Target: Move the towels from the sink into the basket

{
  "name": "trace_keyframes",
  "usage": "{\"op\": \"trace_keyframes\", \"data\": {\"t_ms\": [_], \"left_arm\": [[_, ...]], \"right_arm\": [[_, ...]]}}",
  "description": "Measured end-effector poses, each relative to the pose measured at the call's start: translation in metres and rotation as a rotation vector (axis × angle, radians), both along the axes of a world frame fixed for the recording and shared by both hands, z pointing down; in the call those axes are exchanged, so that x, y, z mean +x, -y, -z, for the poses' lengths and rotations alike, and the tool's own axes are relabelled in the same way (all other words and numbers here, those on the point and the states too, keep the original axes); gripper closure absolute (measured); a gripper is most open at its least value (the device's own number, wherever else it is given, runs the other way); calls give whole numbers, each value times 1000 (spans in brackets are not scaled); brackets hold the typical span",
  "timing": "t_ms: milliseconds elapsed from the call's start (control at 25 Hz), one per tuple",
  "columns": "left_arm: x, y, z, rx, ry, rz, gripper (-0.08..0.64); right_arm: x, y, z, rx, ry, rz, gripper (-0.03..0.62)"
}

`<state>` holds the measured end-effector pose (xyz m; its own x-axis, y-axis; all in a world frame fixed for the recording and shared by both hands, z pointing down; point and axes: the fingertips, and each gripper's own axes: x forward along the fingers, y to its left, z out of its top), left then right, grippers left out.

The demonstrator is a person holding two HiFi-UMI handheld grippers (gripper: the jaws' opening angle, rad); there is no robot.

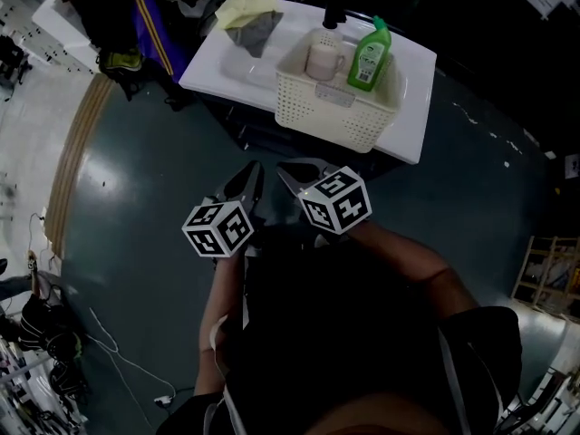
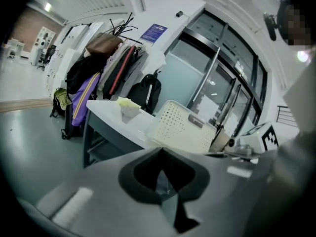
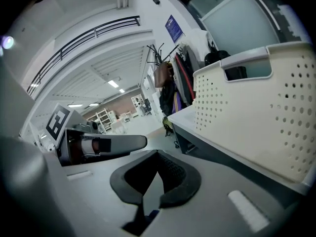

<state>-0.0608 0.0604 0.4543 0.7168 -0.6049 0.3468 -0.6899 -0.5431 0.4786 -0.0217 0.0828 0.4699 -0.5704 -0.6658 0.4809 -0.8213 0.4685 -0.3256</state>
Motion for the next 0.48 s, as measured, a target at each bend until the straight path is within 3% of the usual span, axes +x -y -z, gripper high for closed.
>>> {"op": "trace_keyframes", "data": {"t_ms": [280, 480], "left_arm": [[-22, 39, 3, -27, -36, -43, 552], [-34, 63, 1, -31, -20, -61, 552]], "right_arm": [[-20, 36, 3, -17, 6, -79, 594], [-28, 55, -1, -31, -4, -107, 594]]}}
